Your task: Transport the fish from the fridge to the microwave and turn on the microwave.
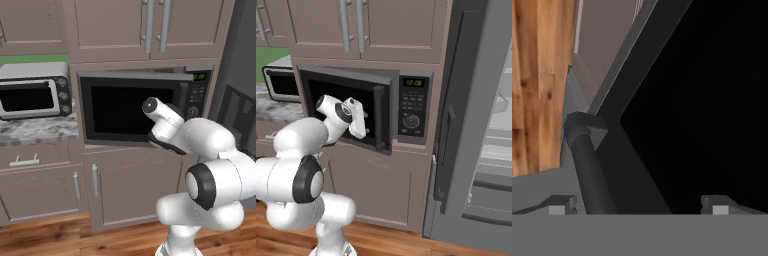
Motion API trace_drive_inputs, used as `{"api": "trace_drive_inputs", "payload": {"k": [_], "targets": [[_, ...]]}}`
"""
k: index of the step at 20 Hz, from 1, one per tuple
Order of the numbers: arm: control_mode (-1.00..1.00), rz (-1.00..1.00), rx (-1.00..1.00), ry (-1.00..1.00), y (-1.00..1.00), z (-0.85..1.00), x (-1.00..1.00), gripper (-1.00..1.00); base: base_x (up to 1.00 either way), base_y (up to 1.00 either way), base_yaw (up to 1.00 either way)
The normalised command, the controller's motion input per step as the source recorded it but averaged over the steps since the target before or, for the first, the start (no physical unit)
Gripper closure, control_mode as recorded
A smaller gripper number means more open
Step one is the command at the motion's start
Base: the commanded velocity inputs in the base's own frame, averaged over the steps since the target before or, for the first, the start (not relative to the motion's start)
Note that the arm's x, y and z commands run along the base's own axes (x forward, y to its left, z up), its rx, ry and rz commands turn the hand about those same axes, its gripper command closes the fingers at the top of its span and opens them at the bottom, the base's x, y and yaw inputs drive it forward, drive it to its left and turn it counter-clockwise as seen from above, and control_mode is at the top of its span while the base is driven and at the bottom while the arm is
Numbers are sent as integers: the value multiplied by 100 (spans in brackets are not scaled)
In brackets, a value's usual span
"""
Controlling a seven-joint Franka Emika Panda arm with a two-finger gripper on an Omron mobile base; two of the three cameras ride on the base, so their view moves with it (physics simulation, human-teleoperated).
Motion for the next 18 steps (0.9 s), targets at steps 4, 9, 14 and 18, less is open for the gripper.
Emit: {"api": "trace_drive_inputs", "payload": {"k": [4, 9, 14, 18], "targets": [[-100, 8, 4, -3, -13, 0, 50, -100, 0, 0, 0], [-100, 9, 11, -4, -11, 0, 53, -100, 0, 0, 0], [-100, 11, 12, -5, -5, 0, 38, -100, 0, 0, 0], [-100, 11, 11, -2, -1, 0, 43, -100, 0, 0, 0]]}}
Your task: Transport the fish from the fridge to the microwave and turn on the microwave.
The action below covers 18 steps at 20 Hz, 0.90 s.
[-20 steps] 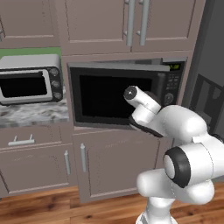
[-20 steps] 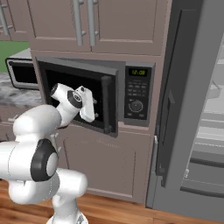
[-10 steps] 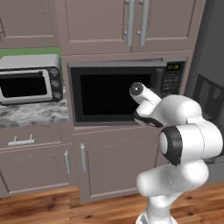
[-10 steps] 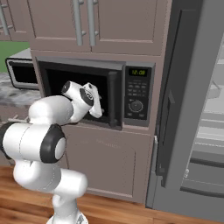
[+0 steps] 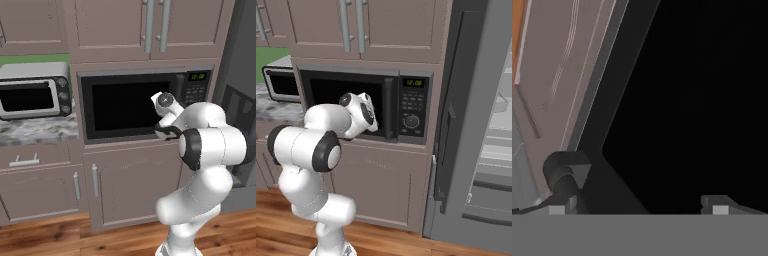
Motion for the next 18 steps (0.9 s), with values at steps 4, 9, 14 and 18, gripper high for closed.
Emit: {"api": "trace_drive_inputs", "payload": {"k": [4, 9, 14, 18], "targets": [[-100, 11, 10, -3, 0, 2, 44, -100, 0, 0, 0], [-100, 11, 11, -1, 0, 6, 41, -100, 0, 0, 0], [-100, 10, 10, 0, 0, 5, 39, -100, 0, 0, 0], [-100, 12, 3, -5, 3, 12, -2, -100, 0, 0, 0]]}}
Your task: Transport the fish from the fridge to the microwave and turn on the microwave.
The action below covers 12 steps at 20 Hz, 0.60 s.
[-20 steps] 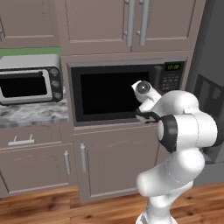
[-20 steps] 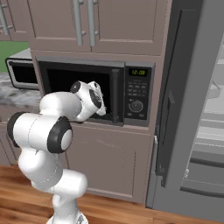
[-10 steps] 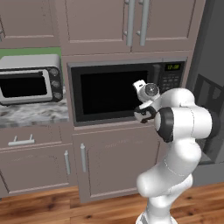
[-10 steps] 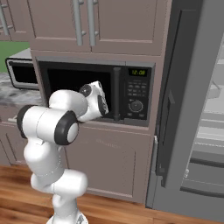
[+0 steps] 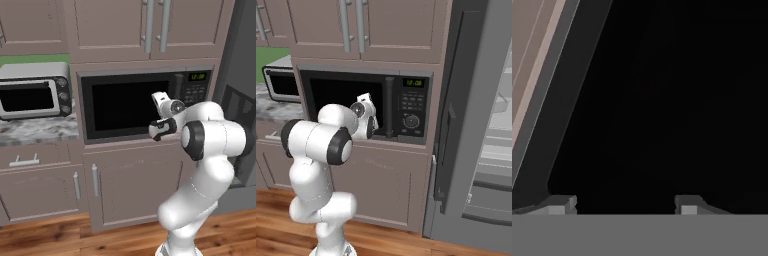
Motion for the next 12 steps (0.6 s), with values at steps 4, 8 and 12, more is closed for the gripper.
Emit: {"api": "trace_drive_inputs", "payload": {"k": [4, 8, 12], "targets": [[-100, 9, 0, -12, 2, 12, -31, -100, 0, 0, 0], [-100, 3, -3, -9, -1, 11, -30, -100, 0, 0, 0], [-100, 0, -3, 0, -7, 17, -22, -100, 0, 0, 0]]}}
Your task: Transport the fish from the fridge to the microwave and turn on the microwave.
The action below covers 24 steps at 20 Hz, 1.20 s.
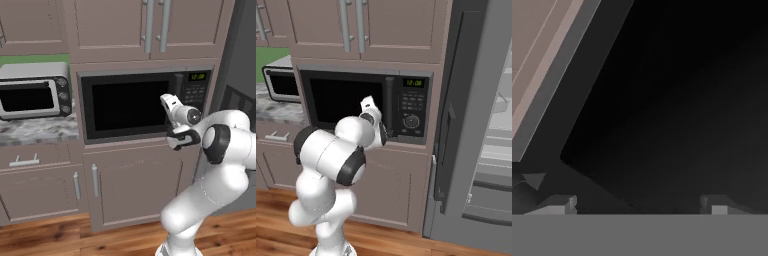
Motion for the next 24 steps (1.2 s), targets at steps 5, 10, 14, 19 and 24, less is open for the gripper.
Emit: {"api": "trace_drive_inputs", "payload": {"k": [5, 10, 14, 19, 24], "targets": [[-100, 0, 0, 14, 5, 22, -31, -100, 0, 0, 0], [-100, 0, 0, 24, 23, 22, -33, -100, 0, 0, 0], [-100, 0, 0, 12, 12, 30, -27, -100, 0, 0, 0], [-100, 0, -3, -4, -9, 16, -34, -100, 0, 0, 0], [-100, 0, -2, -7, -10, -2, -42, -100, 0, 0, 0]]}}
